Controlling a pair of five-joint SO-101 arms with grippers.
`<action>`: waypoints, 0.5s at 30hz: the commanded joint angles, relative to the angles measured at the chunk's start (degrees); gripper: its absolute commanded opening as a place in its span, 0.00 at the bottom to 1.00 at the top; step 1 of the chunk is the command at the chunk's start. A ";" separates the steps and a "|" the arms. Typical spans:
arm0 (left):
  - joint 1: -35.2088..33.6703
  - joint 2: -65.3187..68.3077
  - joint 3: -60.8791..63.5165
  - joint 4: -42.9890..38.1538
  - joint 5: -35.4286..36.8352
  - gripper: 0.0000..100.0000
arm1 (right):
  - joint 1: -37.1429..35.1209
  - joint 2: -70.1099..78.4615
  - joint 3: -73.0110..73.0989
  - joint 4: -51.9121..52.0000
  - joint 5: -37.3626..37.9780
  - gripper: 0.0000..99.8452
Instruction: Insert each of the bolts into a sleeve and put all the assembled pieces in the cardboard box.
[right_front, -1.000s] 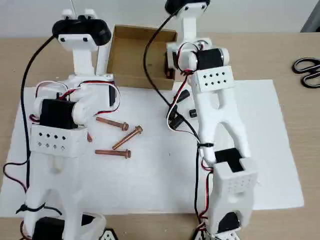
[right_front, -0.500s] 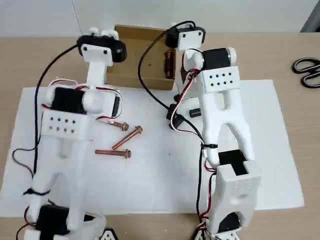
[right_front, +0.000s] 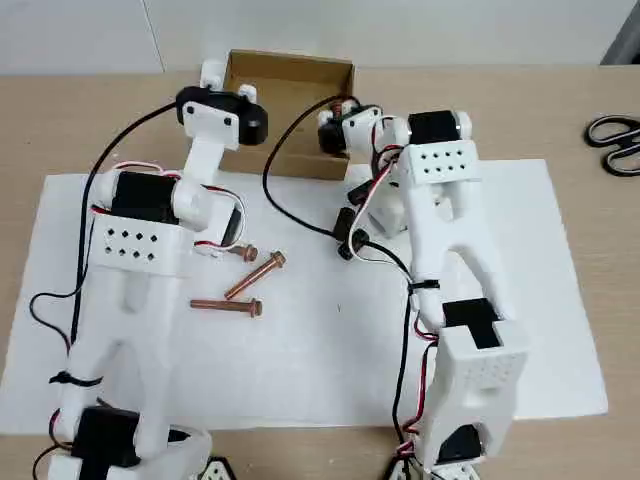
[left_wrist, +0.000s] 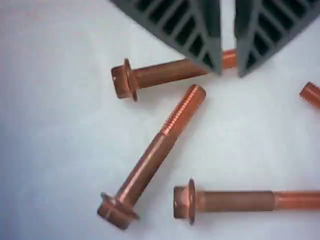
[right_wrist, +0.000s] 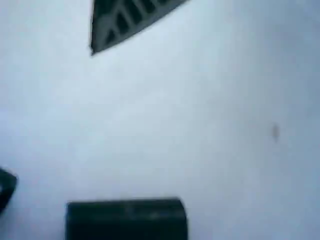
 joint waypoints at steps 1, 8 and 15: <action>-0.26 -0.35 0.40 0.35 -1.58 0.01 | 1.98 -3.30 0.00 0.40 11.69 0.18; -0.26 -0.44 0.66 0.35 -2.29 0.01 | 3.30 -0.40 0.00 0.48 25.32 0.18; 0.09 -0.53 1.98 3.34 -3.87 0.01 | 4.00 5.41 0.00 0.31 32.18 0.18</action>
